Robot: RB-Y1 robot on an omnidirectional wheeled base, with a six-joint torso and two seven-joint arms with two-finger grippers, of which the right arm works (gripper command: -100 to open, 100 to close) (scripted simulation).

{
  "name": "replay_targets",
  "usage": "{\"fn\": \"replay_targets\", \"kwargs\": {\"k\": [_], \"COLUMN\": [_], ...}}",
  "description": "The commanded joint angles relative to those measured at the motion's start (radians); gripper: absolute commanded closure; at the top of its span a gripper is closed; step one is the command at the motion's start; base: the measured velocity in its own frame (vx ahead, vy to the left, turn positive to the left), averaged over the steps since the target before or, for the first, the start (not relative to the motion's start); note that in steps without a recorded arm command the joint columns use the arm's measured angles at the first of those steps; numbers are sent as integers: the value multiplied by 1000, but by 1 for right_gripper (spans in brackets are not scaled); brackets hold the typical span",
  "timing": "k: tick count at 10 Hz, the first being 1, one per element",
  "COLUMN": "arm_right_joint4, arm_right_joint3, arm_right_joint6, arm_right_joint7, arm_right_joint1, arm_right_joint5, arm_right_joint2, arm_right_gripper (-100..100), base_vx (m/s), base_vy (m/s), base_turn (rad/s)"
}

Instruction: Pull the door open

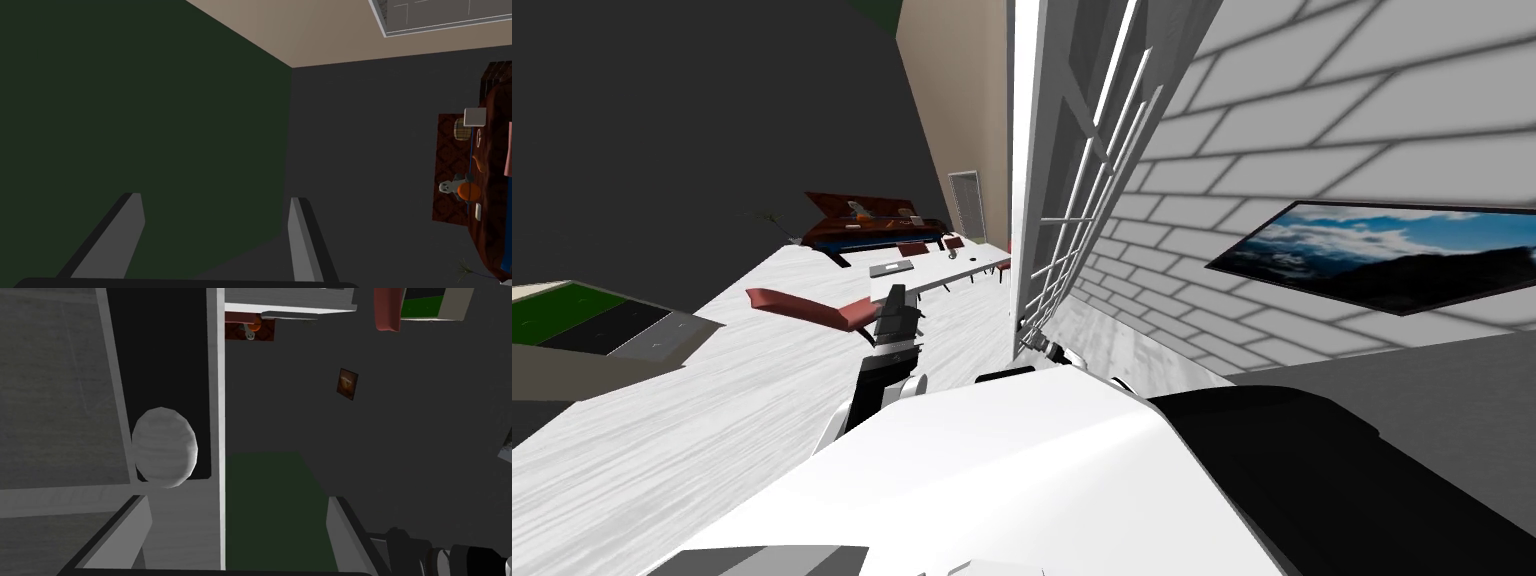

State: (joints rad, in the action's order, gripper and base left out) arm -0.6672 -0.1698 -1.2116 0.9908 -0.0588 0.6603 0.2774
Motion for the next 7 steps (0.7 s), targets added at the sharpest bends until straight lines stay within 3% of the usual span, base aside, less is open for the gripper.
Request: {"fn": "replay_targets", "kwargs": {"k": [1,5,7], "arm_right_joint4": [8,26,40], "arm_right_joint3": [-2,-5,-7], "arm_right_joint6": [-12,-32,-44], "arm_right_joint7": [-6,-17,-28], "arm_right_joint1": [0,3,5], "arm_right_joint5": [-3,-10,-16], "arm_right_joint2": [8,19,23], "arm_right_gripper": [-100,-100,-100], "base_vx": [160,157,124], "base_vy": [116,102,127], "base_turn": [-123,-142,-280]}}
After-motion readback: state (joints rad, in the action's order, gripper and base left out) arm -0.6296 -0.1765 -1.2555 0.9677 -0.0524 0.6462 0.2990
